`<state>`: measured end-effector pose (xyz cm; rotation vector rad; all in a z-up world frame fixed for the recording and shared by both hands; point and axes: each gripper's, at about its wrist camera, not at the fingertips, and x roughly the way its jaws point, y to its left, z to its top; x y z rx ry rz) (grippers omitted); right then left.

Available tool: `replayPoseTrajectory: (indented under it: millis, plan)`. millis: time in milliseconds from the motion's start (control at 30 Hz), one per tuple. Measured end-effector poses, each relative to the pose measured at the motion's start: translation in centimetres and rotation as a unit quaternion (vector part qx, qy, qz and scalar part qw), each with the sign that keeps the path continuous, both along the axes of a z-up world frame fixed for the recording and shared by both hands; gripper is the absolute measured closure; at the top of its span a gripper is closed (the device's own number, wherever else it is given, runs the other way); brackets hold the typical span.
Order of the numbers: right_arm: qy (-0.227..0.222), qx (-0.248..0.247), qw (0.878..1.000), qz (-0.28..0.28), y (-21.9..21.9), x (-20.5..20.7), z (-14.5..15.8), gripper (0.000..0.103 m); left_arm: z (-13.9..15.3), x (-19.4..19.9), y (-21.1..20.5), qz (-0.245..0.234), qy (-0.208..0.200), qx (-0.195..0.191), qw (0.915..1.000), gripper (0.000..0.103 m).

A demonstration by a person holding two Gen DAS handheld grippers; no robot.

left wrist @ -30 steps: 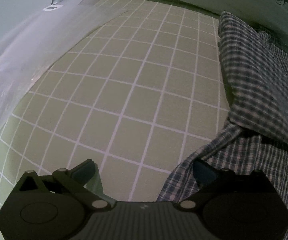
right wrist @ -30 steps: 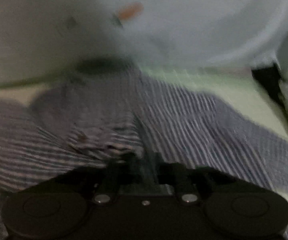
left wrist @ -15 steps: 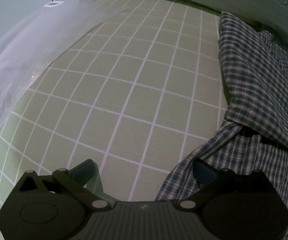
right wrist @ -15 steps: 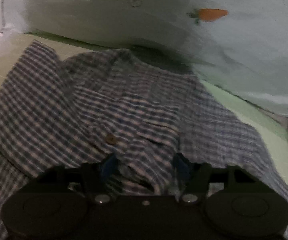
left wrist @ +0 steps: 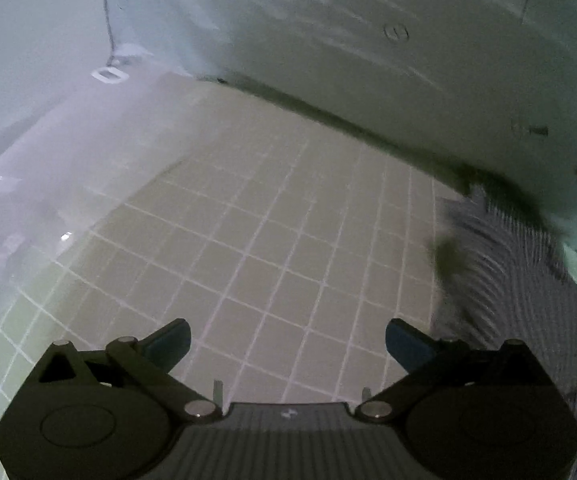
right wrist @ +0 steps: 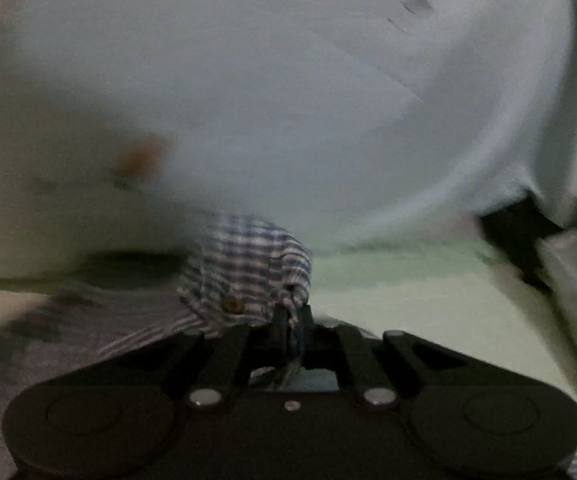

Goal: Fold clothes
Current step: 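Grasp the shirt side with the right gripper and fold it over the body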

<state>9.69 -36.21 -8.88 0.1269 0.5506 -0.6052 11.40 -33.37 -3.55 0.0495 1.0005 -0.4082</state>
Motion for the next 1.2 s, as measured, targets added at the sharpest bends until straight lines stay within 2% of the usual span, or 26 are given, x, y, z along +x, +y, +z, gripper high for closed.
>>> replayPoseTrajectory:
  millis: [33,100,133,167,200,233,333,467,500,667,867,1033,1200]
  plan:
    - [0.03,0.002,0.999,-0.02,-1.0,0.2,-1.1,0.096,0.1,-0.2,0.2,0.003,-0.001,0.006,1.0,0.001]
    - [0.057,0.036,0.997,-0.036,-2.0,-0.2,-2.0,0.092,0.2,-1.0,1.2,0.016,-0.005,0.021,0.9996,0.001]
    - [0.07,0.053,0.995,-0.044,-2.5,-0.5,-2.4,0.073,0.2,-1.3,1.8,0.023,-0.006,0.027,0.9993,0.001]
    - [0.055,0.056,0.996,-0.047,-1.9,-1.5,-2.1,0.056,0.1,-1.3,2.6,0.03,-0.006,0.031,0.9991,0.001]
    - [0.044,0.044,0.997,-0.042,-0.8,-2.4,-1.7,0.024,-0.1,-1.4,3.3,0.037,-0.005,0.034,0.9987,0.001]
    - [0.033,0.031,0.998,-0.037,0.3,-3.3,-1.4,0.013,-0.3,-1.7,4.1,0.045,-0.002,0.037,0.9983,0.001]
    - [0.033,0.014,0.999,0.002,4.0,-5.9,-1.0,0.013,-1.0,-2.6,6.2,0.061,0.014,0.04,0.9973,0.001]
    - [0.022,0.057,0.998,-0.002,8.7,-10.5,-1.2,0.006,-1.4,-4.1,8.4,0.039,0.017,0.032,0.9986,0.001]
    - [0.023,0.064,0.998,0.001,10.0,-11.2,-1.3,0.001,-1.4,-4.5,8.9,0.033,0.015,0.032,0.9988,0.001]
    - [0.026,0.1,0.994,0.02,16.6,-14.6,-1.9,0.0,-2.4,-5.8,11.5,-0.01,0.022,0.042,0.9988,0.0]
    - [0.034,0.113,0.993,0.021,23.7,-16.9,-2.9,0.0,-3.4,-7.6,13.7,-0.067,0.026,0.059,0.9956,0.0]
    - [0.035,0.115,0.992,0.035,28.9,-18.5,-3.2,0.0,-2.6,-8.7,15.5,-0.07,0.02,0.06,0.9955,0.0]
    - [0.047,0.104,0.992,0.055,31.9,-19.8,-2.8,0.0,-1.9,-9.9,17.3,-0.073,0.014,0.061,0.9953,0.0]
